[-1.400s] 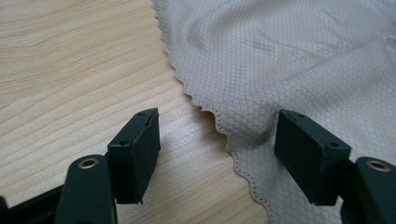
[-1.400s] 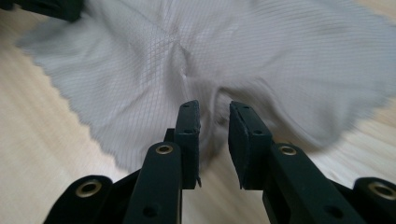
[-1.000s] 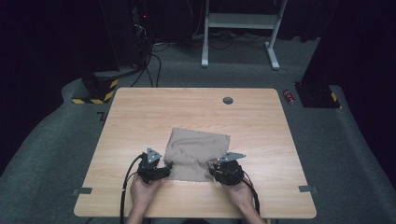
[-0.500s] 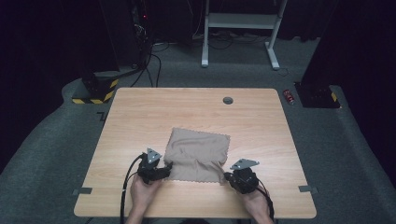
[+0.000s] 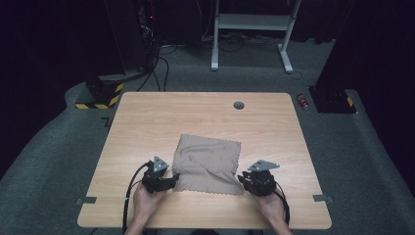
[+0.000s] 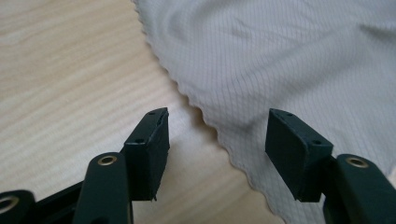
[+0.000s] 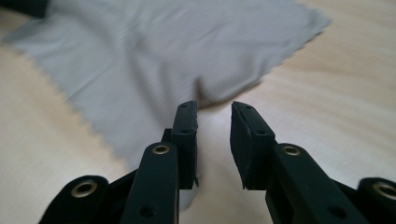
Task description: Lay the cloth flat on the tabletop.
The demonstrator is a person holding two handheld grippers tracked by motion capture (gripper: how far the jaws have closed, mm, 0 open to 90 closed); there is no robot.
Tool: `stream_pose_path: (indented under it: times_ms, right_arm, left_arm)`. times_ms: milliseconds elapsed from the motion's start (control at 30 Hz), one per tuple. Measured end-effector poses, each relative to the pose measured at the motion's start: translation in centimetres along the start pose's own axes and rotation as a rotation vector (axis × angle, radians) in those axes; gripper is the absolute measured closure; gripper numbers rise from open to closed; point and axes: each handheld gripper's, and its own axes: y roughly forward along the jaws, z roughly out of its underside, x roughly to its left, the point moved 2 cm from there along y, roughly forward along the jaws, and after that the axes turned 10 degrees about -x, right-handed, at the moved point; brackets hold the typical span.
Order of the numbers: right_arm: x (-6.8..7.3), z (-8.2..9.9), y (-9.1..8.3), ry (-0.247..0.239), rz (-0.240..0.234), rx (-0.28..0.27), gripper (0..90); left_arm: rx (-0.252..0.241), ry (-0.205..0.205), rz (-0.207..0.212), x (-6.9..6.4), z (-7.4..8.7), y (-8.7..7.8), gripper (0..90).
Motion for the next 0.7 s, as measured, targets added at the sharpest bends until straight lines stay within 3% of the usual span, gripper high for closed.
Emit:
stream_pose_path:
  times_ms: [167, 300, 467, 533, 567, 700]
  right_arm:
    - [-2.4, -1.4, 3.5, 0.065, 0.057, 0.007, 68.5]
    - [-2.8, -2.1, 5.5, 0.066, 0.088, 0.027, 69.0]
    - [-2.8, -2.5, 7.1, 0.009, 0.115, 0.077, 80.6]
    - [-2.8, -2.8, 7.3, -0.012, 0.123, 0.085, 88.4]
    - [-2.7, -3.0, 7.6, -0.046, 0.135, 0.093, 89.1]
    - [-3.2, -3.6, 8.3, -0.081, 0.168, 0.113, 89.5]
  left_arm:
    - [-0.017, -0.005, 0.000, 0.7, -1.8, 0.7, 41.4]
    - [0.009, -0.011, -0.021, 1.0, -2.9, 2.2, 44.1]
    - [0.037, -0.001, -0.043, 1.4, -3.6, 3.8, 47.2]
    - [0.028, -0.019, -0.042, 1.5, -3.6, 4.2, 48.4]
    - [0.031, -0.027, -0.041, 1.5, -3.6, 4.4, 48.5]
    - [0.047, -0.025, -0.025, 1.4, -3.3, 5.1, 48.1]
